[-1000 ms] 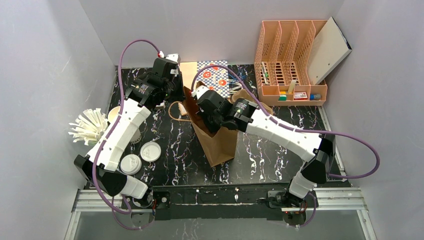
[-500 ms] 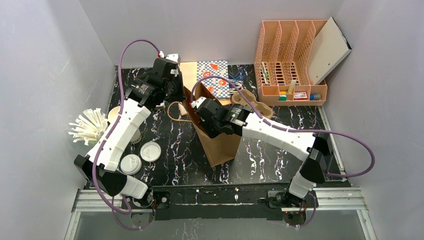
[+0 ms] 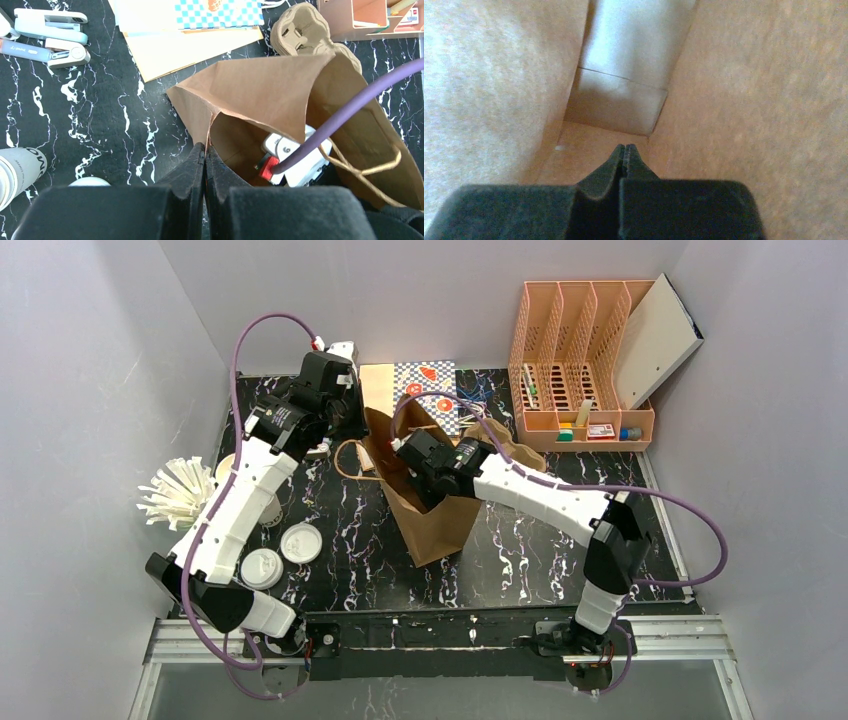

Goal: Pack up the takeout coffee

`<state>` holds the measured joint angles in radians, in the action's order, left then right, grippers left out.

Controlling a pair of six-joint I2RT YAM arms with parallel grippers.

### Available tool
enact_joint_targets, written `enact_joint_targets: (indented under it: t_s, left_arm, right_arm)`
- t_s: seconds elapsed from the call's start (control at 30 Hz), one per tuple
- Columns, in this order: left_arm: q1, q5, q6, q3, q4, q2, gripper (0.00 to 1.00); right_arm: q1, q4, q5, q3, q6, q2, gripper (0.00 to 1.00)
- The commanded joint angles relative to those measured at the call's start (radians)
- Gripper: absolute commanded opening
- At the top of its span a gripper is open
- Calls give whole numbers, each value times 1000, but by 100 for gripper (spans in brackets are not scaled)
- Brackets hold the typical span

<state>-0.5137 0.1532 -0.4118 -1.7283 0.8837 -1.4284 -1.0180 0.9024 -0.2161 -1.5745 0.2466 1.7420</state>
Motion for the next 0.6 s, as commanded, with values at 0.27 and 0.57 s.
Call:
enact_joint_targets:
  t_s: [0.27,0.57]
  left_arm:
    - [3,-55,-22,17,-65,62,1]
    - [3,-35,-27,33,-49,56,1]
  right_arm:
    - [23,46,150,-33,13,77,1]
    - [76,-171,612,19,80,-13,1]
